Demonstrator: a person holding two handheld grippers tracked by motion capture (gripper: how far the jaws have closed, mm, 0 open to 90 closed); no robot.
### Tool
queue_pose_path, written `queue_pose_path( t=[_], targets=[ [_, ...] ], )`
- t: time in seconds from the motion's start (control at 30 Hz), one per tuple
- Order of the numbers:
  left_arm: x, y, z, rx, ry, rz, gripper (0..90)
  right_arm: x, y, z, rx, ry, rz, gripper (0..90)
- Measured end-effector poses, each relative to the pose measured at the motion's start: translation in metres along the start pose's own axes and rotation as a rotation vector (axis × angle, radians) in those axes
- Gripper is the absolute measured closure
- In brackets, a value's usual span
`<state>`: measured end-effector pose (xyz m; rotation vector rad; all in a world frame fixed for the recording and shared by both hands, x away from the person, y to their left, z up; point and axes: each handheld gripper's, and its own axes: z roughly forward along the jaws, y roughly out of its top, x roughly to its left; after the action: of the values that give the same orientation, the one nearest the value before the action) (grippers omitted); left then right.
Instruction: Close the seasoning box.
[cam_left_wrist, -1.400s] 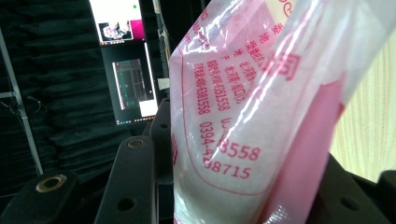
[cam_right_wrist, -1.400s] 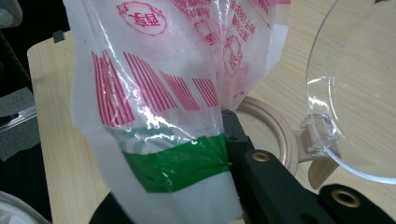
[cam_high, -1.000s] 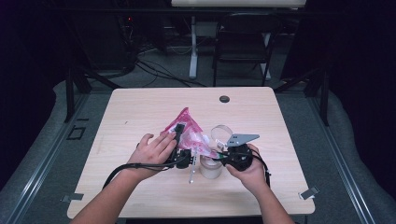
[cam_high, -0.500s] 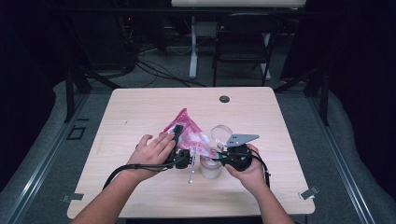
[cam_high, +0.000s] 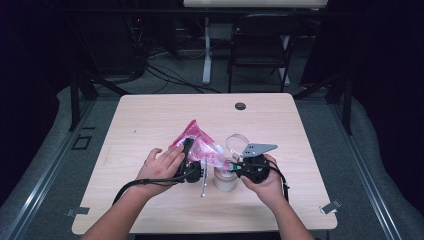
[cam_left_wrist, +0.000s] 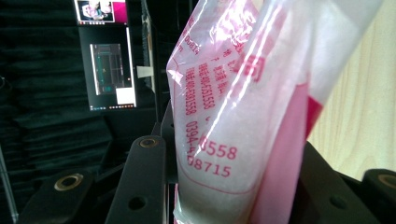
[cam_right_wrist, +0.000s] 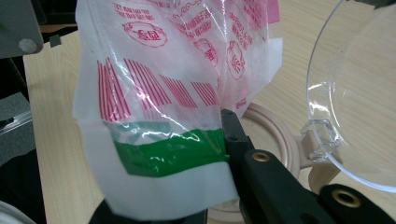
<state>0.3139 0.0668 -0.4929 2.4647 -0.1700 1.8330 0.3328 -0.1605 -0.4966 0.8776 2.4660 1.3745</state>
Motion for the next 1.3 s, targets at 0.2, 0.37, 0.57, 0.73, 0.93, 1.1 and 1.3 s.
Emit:
queue_pose_path(
  t=[0.2, 0.37, 0.57, 0.73, 0.93, 1.1, 1.3],
  targets=[
    [-0.005, -0.002, 0.002, 0.006, -0.024, -0.042, 67.5, 0.001, 0.000, 0.000, -0.004, 0.001, 0.001, 89.9],
    [-0.008, -0.004, 0.003, 0.004, -0.032, -0.059, 67.7, 0.002, 0.001, -0.001, -0.019, 0.003, 0.005, 89.8],
    [-0.012, -0.005, 0.004, 0.007, -0.050, -0.101, 68.0, 0.002, 0.002, -0.001, -0.023, 0.007, 0.008, 89.5],
    [-0.015, -0.006, 0.005, 0.001, -0.056, -0.127, 68.2, 0.003, 0.003, -0.001, -0.025, 0.005, -0.001, 89.3],
    [-0.019, -0.008, 0.005, 0.013, -0.081, -0.177, 68.6, 0.004, 0.003, -0.001, -0.031, 0.005, -0.002, 88.7],
    [-0.022, -0.009, 0.006, 0.016, -0.093, -0.233, 69.1, 0.005, 0.004, -0.001, -0.039, 0.009, -0.002, 88.1],
    [-0.029, -0.011, 0.006, 0.014, -0.108, -0.291, 69.6, 0.007, 0.005, -0.002, -0.048, 0.009, -0.005, 87.2]
  ],
)
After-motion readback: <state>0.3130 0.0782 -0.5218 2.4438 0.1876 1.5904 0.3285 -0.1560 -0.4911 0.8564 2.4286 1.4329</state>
